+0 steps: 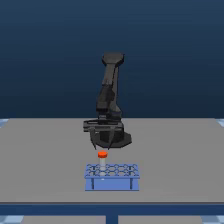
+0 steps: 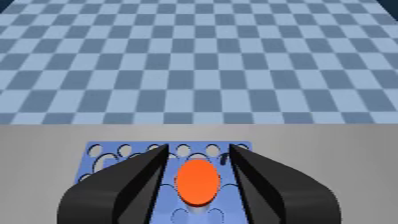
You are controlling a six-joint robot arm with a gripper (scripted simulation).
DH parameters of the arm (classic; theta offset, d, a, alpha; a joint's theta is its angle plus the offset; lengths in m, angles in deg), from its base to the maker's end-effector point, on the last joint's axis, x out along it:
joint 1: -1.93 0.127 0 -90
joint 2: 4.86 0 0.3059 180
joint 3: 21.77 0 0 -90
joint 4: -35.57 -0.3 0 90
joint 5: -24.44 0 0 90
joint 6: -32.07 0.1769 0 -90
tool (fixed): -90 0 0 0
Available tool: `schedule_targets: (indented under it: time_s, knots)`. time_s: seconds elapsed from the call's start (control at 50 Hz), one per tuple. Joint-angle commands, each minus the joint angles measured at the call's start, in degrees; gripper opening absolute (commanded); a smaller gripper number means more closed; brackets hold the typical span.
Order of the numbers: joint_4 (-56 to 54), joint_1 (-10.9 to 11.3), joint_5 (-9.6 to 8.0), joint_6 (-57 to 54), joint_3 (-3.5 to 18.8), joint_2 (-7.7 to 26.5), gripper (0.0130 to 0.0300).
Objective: Pick up the centrifuge tube on the rack
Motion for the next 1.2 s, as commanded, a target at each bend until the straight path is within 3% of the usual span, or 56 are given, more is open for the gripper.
schedule_targets:
  time_s: [0.02,0.6,1.2]
  knots:
    - [-1.06,0.00,0.07,-1.09,-0.11,0.04,0.0300]
    - [-13.07,0.12,1.39,-13.23,-1.39,0.92,0.0300]
    - [-30.57,0.12,5.46,-31.14,-3.50,4.39,0.0300]
